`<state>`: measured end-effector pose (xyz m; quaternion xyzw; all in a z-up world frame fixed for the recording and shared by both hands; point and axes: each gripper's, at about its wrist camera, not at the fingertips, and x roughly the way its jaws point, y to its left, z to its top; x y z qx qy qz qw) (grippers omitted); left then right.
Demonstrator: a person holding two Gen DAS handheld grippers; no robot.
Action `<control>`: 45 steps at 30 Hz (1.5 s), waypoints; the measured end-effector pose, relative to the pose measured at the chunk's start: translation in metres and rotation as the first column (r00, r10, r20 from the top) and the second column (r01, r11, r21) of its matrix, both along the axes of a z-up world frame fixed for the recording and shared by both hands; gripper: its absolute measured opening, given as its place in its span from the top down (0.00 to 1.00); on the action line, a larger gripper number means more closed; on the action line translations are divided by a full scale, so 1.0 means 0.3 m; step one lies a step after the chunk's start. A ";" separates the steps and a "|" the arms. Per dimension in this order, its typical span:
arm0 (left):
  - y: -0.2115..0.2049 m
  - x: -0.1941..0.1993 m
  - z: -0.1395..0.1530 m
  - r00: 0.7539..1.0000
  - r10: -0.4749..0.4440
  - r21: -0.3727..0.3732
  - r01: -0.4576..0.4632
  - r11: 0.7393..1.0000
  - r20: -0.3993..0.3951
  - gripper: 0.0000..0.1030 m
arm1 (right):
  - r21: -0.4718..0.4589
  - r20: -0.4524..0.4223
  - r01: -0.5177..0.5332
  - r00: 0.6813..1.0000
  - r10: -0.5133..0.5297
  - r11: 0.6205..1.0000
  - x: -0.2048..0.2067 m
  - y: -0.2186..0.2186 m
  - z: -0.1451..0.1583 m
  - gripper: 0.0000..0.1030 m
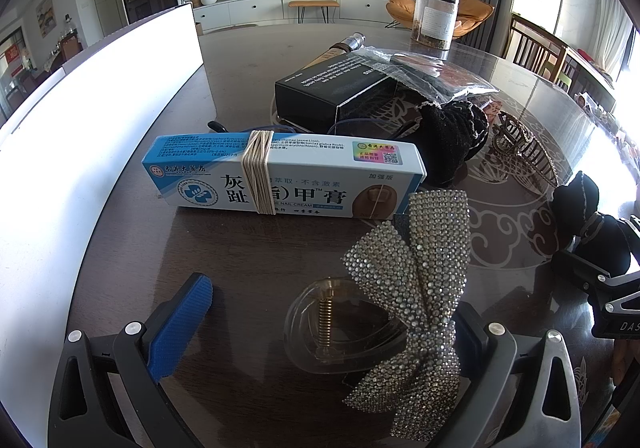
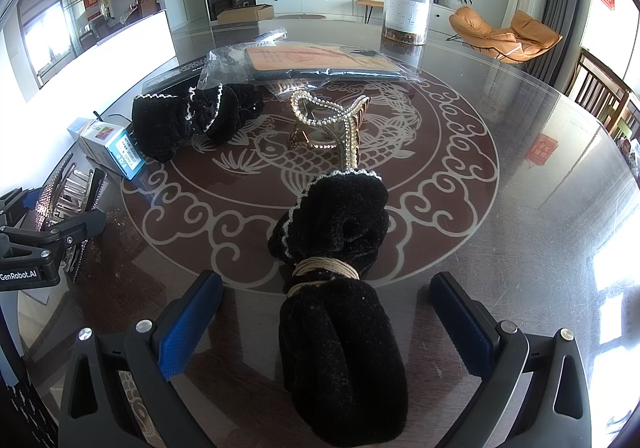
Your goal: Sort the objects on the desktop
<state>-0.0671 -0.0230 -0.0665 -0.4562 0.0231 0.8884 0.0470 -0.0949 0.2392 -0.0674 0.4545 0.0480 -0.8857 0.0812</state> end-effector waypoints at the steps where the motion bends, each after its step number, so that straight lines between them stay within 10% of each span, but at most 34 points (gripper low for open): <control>1: 0.000 0.000 0.000 1.000 0.000 0.000 0.000 1.000 0.000 0.00 | 0.000 0.000 0.000 1.000 0.000 1.000 0.000 0.000 0.000 0.00; 22: 0.001 -0.001 0.000 1.000 0.001 0.000 -0.001 1.000 0.001 0.00 | -0.070 0.005 -0.024 1.000 0.025 0.997 0.000 0.032 0.012 0.00; 33: 0.008 -0.014 0.017 0.987 -0.060 -0.019 0.064 0.998 0.146 0.05 | -0.185 0.103 -0.071 0.991 0.092 0.980 -0.025 0.109 0.067 0.00; 35: 0.009 -0.010 0.033 0.988 -0.079 -0.017 0.082 0.996 0.130 0.37 | -0.114 0.114 -0.082 0.989 0.095 0.990 -0.037 0.073 0.061 0.08; 38: -0.004 0.004 0.076 0.989 -0.104 0.006 0.104 0.995 0.101 0.53 | -0.055 0.139 -0.080 0.986 0.087 0.995 -0.030 0.048 0.066 0.67; 45: -0.040 0.074 0.173 0.993 -0.109 0.074 0.106 0.992 0.041 0.57 | -0.119 0.132 -0.085 0.986 0.101 0.989 0.045 0.095 0.137 0.72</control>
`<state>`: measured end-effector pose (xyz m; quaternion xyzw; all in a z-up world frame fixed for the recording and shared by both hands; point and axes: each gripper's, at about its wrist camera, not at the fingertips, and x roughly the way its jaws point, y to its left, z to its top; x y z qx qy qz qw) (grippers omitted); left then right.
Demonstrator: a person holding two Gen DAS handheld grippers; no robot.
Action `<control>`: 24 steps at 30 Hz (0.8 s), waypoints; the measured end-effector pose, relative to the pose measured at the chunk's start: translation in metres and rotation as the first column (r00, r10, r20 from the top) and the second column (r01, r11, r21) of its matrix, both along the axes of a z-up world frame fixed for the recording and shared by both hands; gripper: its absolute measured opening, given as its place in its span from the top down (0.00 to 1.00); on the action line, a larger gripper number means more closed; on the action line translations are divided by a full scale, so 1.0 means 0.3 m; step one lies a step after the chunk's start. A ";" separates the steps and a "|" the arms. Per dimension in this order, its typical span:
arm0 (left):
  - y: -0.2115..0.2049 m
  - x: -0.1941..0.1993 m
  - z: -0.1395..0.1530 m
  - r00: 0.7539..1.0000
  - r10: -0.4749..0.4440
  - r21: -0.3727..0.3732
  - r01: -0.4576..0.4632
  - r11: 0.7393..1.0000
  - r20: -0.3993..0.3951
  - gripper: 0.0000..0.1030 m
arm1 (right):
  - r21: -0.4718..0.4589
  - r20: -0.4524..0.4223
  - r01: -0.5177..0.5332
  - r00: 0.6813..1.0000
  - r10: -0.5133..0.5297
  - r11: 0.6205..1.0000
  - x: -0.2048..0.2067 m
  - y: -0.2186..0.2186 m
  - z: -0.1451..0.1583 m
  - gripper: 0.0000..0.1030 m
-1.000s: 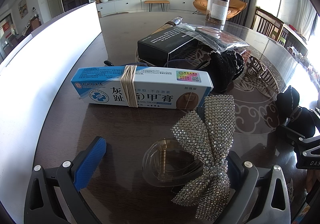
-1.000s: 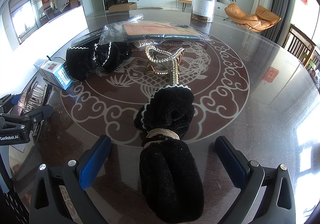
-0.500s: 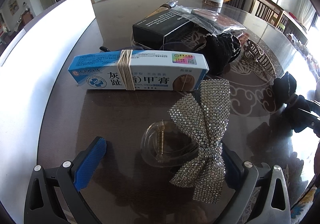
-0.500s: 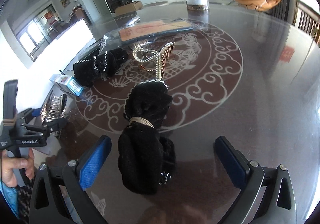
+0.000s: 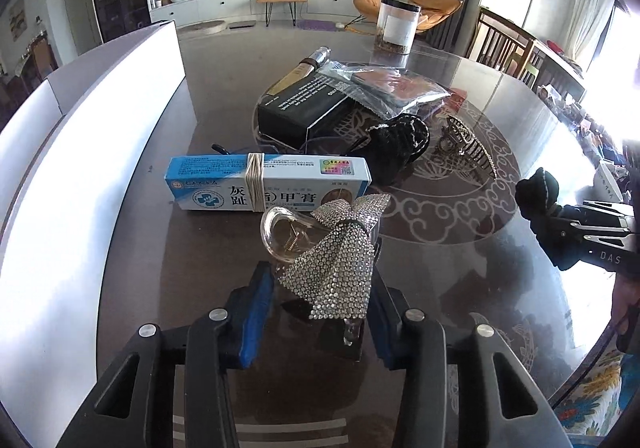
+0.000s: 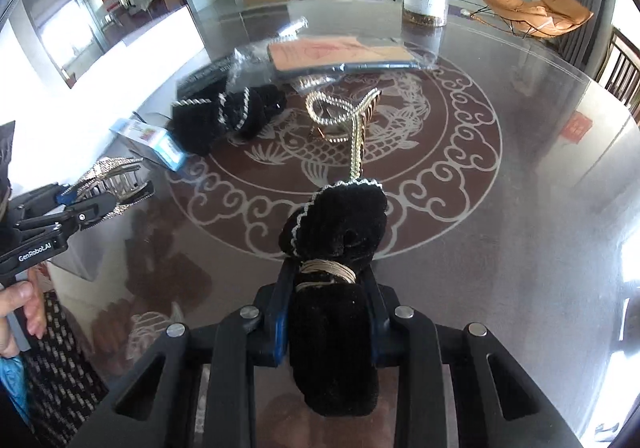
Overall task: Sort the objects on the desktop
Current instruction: 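Carry the bow clip and scrunchies into the cork-bottomed box and open both tools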
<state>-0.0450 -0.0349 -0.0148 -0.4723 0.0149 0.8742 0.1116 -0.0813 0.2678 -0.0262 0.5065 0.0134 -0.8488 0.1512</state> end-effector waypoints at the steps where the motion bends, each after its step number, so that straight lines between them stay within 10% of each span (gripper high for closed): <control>1: -0.003 0.006 0.007 1.000 0.003 0.013 -0.003 1.000 -0.003 0.57 | -0.007 0.003 0.007 1.000 -0.007 1.000 0.009 0.010 0.004 0.72; 14: -0.339 0.179 0.326 0.969 0.182 0.178 -0.152 0.972 -0.167 0.57 | -0.096 -0.019 -0.130 0.992 0.128 0.987 0.047 -0.157 0.106 0.72; 24: -0.942 0.170 0.372 0.860 0.494 0.111 -0.483 0.869 -0.125 0.57 | -0.173 -0.245 -0.521 0.845 0.476 0.836 -0.069 -0.953 0.433 0.72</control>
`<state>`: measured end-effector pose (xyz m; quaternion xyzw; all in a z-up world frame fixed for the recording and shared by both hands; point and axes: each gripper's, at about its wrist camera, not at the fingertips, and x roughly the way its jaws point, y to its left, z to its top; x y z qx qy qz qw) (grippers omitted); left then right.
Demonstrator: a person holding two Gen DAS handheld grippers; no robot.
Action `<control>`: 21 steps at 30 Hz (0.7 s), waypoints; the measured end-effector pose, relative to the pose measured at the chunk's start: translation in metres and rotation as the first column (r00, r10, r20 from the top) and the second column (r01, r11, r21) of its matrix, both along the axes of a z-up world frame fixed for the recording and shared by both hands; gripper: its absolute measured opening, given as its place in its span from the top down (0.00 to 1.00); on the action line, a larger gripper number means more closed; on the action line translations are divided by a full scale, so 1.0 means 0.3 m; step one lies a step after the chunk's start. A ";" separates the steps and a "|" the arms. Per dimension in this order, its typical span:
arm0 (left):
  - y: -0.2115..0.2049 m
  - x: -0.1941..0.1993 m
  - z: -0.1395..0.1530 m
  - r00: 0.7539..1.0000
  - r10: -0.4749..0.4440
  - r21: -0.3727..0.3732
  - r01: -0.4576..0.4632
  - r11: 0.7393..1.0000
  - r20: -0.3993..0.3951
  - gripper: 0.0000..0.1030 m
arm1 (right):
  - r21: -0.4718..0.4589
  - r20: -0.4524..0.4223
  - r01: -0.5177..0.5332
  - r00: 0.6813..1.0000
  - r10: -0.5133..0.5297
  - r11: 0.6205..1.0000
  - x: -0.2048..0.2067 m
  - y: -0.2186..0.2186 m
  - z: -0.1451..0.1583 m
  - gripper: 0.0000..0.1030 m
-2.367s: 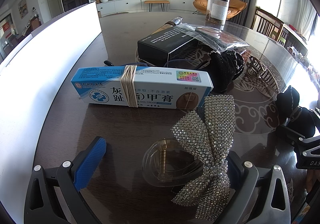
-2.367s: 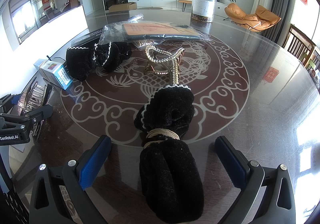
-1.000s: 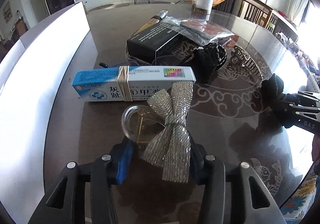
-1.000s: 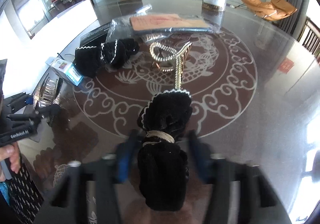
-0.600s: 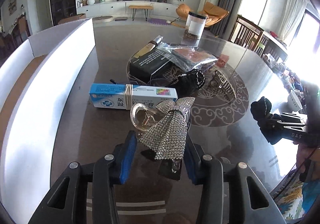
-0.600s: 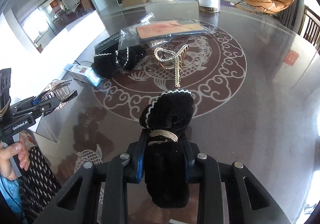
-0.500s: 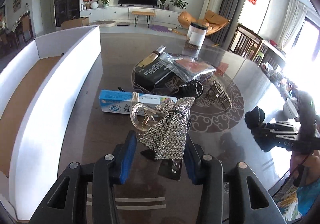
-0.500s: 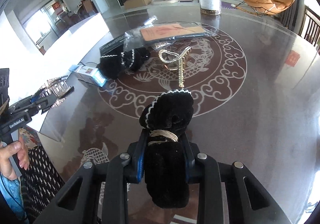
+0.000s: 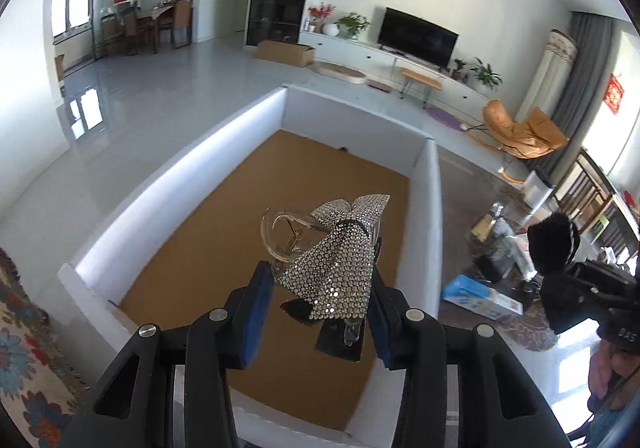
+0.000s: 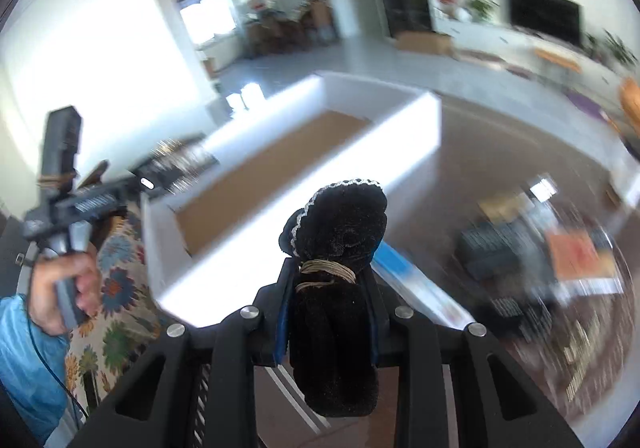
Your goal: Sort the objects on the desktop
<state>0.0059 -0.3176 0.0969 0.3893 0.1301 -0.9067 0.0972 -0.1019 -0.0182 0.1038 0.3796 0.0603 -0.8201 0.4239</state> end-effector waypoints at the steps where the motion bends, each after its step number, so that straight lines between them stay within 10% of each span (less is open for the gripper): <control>1: -0.034 -0.007 -0.019 1.000 0.018 -0.012 -0.017 1.000 0.020 0.57 | -0.005 -0.006 -0.033 0.999 0.033 0.999 -0.005 -0.075 0.007 0.72; 11: -0.239 -0.087 -0.226 0.969 0.143 0.013 -0.149 0.989 0.202 0.56 | 0.175 0.048 -0.229 0.973 0.224 0.958 -0.102 -0.633 -0.214 0.70; 15: -0.263 -0.097 -0.263 0.954 0.183 0.032 -0.196 0.980 0.237 0.40 | 0.202 0.064 -0.216 0.976 0.207 0.955 -0.126 -0.648 -0.264 0.18; 21: -0.136 -0.036 -0.141 0.977 0.188 0.025 -0.191 0.981 0.100 0.34 | 0.081 -0.017 -0.127 0.992 0.129 0.989 -0.108 -0.442 -0.132 0.12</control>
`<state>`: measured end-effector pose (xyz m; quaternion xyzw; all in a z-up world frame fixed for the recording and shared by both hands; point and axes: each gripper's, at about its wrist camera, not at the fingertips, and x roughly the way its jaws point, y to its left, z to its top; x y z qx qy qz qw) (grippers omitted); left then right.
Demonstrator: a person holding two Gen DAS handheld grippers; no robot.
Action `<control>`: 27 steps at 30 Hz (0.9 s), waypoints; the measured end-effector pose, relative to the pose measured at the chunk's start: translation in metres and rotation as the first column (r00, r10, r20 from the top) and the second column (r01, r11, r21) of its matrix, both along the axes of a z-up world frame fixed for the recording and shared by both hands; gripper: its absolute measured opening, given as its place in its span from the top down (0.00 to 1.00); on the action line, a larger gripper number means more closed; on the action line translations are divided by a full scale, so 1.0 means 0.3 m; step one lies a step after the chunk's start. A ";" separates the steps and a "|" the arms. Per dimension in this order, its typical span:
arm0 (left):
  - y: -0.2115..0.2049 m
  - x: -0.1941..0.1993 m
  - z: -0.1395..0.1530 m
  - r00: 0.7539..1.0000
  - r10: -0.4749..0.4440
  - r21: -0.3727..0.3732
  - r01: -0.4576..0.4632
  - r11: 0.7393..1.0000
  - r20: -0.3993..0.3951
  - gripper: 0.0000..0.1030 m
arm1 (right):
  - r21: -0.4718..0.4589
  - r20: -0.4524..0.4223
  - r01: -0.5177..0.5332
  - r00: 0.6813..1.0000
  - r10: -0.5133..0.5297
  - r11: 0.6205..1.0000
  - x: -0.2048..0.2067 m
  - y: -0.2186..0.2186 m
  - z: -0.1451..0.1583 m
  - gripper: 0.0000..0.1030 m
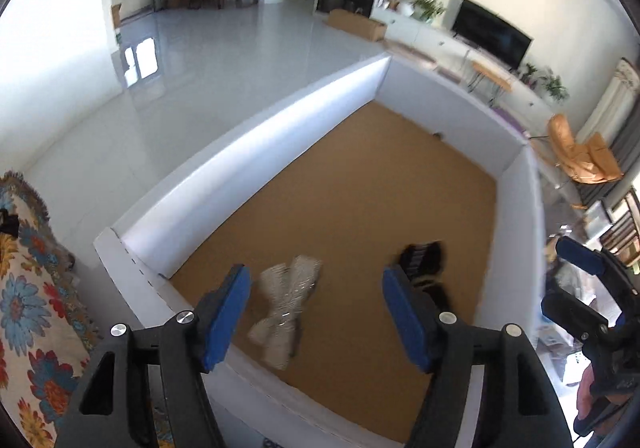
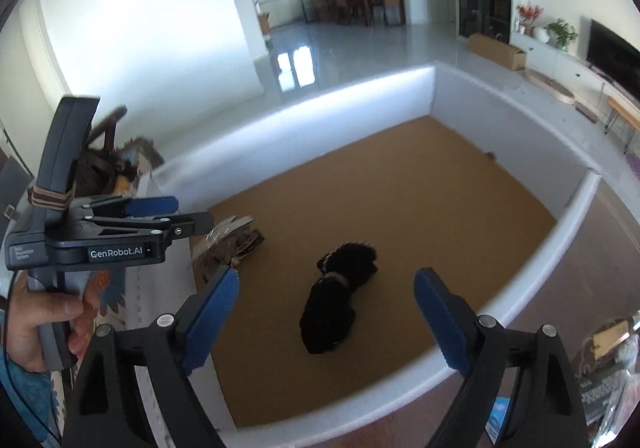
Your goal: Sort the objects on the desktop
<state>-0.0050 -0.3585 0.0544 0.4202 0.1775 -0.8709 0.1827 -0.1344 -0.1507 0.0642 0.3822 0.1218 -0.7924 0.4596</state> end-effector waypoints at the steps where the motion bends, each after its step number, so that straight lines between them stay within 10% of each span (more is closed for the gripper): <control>1: 0.045 0.012 0.032 0.999 -0.023 -0.008 0.023 1.000 -0.033 0.34 | -0.021 -0.019 0.025 1.000 -0.025 0.999 -0.006 0.069 0.023 0.11; 8: 0.539 0.049 0.168 0.931 -0.312 -0.063 0.305 0.950 -0.192 0.00 | -0.031 -0.144 0.339 0.930 -0.339 0.940 0.089 0.717 -0.029 0.00; 15: 0.988 -0.076 -0.129 0.854 -0.521 0.028 0.521 0.853 -0.011 0.00 | 0.162 -0.097 0.728 0.683 -0.724 0.666 0.168 1.311 -0.295 0.00; 27: 1.194 -0.154 -0.406 0.840 -0.530 -0.001 0.534 0.846 0.113 0.00 | 0.197 -0.039 0.741 0.660 -0.750 0.642 0.155 1.353 -0.439 0.00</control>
